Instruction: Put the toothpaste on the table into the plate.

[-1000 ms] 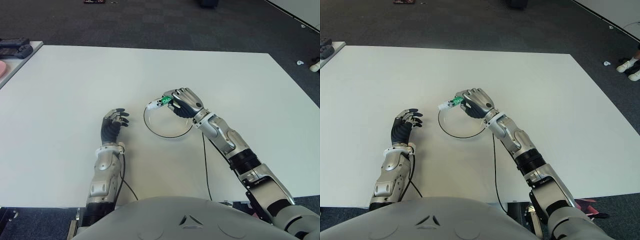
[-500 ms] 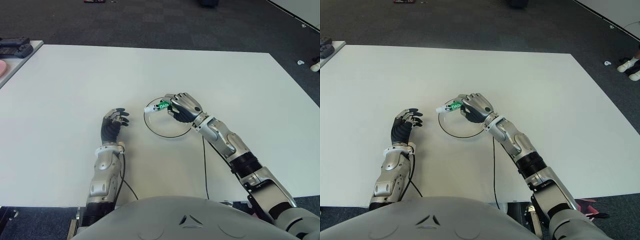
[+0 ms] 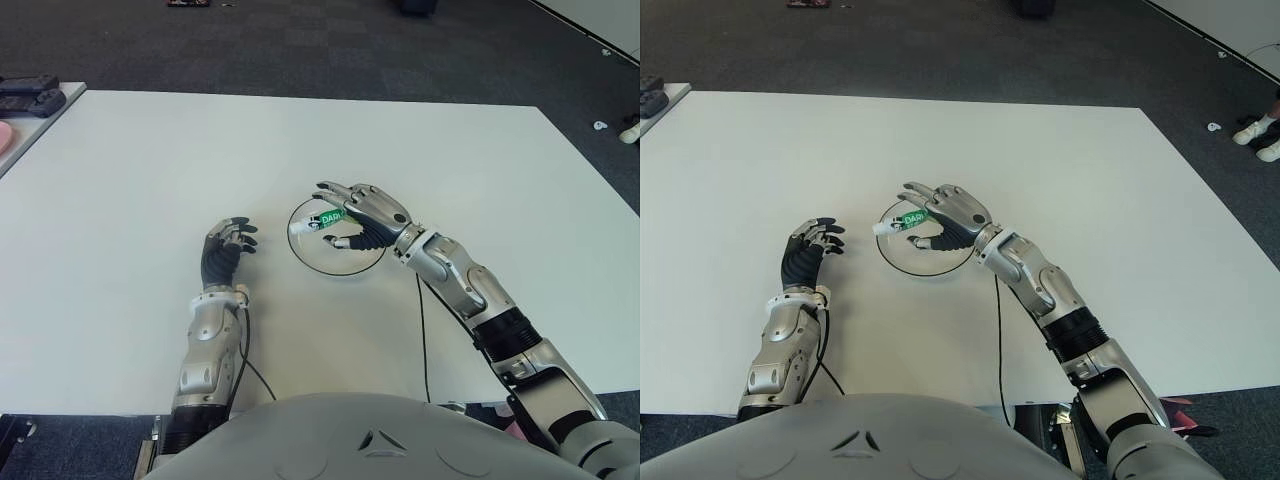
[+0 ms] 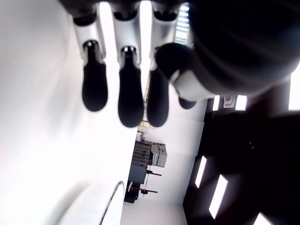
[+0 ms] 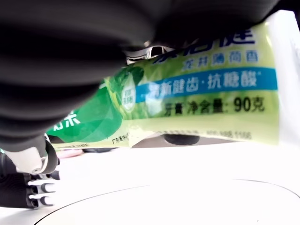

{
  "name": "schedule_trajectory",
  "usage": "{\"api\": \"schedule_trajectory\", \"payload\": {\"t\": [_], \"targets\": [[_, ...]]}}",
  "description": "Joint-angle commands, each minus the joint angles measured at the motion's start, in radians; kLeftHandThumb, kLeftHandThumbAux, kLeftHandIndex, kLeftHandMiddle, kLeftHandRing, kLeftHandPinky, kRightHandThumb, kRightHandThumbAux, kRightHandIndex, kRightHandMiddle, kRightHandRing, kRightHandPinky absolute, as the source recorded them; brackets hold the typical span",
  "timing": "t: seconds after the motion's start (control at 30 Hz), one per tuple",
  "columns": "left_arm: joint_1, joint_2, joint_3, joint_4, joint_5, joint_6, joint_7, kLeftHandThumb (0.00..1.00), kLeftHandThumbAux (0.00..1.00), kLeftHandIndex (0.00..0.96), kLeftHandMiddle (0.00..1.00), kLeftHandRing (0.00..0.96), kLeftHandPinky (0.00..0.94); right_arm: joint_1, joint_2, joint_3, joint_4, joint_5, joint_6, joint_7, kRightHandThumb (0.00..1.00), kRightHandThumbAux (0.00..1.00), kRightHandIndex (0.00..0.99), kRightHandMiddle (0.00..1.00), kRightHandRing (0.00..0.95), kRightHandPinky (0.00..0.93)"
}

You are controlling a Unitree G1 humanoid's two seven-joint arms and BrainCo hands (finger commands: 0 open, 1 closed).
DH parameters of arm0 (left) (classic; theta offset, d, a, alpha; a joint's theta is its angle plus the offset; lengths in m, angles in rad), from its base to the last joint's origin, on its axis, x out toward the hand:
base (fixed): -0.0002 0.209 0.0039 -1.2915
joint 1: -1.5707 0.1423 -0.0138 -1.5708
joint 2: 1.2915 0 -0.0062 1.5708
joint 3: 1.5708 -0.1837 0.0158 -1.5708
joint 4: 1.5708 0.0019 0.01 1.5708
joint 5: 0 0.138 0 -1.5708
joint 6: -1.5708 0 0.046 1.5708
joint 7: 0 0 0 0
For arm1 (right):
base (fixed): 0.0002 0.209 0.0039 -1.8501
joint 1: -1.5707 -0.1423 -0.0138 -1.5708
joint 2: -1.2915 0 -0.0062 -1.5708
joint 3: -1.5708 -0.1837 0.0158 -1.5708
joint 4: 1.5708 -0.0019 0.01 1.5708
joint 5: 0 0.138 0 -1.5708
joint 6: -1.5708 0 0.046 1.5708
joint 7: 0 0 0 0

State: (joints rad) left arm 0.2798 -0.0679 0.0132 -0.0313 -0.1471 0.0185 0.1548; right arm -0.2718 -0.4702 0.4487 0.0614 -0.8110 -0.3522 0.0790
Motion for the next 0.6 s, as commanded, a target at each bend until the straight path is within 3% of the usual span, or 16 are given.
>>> {"api": "schedule_trajectory", "payload": {"t": [0.03,0.6], "targets": [[0.045,-0.034,0.002,0.061,-0.001,0.058,0.005,0.836,0.678,0.410,0.491,0.591,0.581,0.011,-0.006,-0.021,-0.014,0.030,0.008,0.027,0.351,0.149,0.000,0.000,0.000,0.000],[0.043,-0.030,0.006,0.065,-0.005,0.058,0.000,0.837,0.678,0.415,0.488,0.590,0.578,0.018,-0.001,-0.046,-0.009,0.101,-0.004,0.067,0.349,0.133,0.000,0.000,0.000,0.000]]}}
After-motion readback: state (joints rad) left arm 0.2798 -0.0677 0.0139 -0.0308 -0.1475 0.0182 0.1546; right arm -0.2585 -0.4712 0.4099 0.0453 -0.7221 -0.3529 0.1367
